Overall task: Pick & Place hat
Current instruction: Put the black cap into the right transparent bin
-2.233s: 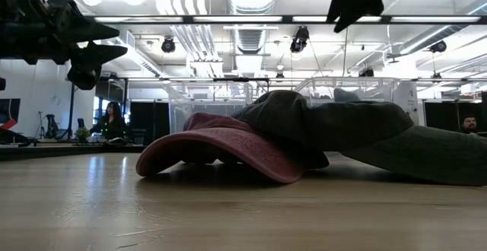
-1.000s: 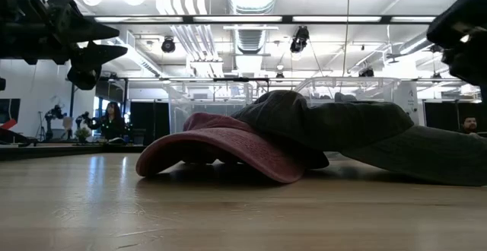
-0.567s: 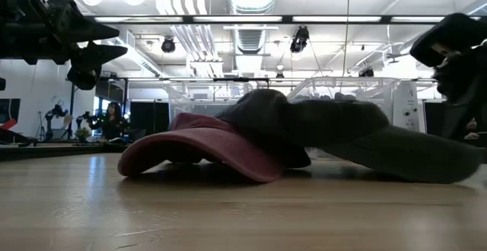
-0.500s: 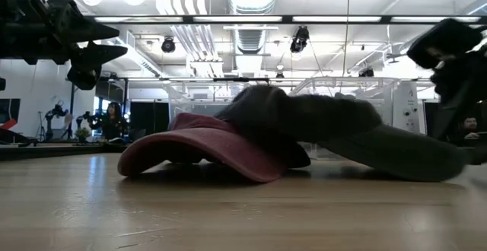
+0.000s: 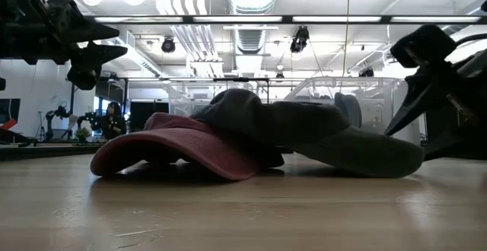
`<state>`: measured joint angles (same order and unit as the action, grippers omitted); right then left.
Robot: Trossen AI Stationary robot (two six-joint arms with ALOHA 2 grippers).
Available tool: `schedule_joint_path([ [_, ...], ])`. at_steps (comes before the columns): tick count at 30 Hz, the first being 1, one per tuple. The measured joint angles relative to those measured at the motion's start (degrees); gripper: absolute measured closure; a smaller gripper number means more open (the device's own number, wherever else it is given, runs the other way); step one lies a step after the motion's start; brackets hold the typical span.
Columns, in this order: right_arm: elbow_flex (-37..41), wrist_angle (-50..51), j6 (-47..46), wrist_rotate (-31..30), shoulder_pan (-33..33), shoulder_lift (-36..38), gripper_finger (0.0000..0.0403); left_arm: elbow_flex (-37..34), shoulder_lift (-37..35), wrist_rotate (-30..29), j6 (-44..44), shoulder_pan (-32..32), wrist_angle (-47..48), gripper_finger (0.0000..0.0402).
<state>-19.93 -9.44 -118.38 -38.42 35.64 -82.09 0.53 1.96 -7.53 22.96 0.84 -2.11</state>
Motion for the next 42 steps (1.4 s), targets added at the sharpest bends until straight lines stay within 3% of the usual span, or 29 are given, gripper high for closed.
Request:
schedule_joint_path([
  [9,-2.30,-3.77,4.14,-4.53,-1.64,-6.67,0.0207,-0.02,0.02,0.00,0.00,-0.02,0.00,0.0232],
  [18,-2.02,-13.81,12.93,-10.04,-4.36,-5.24,0.0229,-0.02,0.06,-0.02,0.00,0.00,-0.02,0.0232],
  [22,-2.02,-17.47,16.67,-7.31,-6.90,-5.25,0.0275,-0.02,0.06,0.00,0.00,-0.02,-0.02,0.0232],
  [28,-2.03,-23.51,25.00,-1.91,-10.45,-5.29,0.0378,0.00,0.06,0.00,0.00,-0.02,0.00,0.0232],
  [36,-2.04,-25.73,31.82,-0.15,-12.13,-2.08,0.0389,0.00,0.06,0.00,0.00,-0.02,-0.02,0.0232],
  [42,-2.44,-26.90,46.40,1.16,-12.09,9.84,0.0390,0.00,0.06,0.00,0.00,-0.02,-0.02,0.0232],
])
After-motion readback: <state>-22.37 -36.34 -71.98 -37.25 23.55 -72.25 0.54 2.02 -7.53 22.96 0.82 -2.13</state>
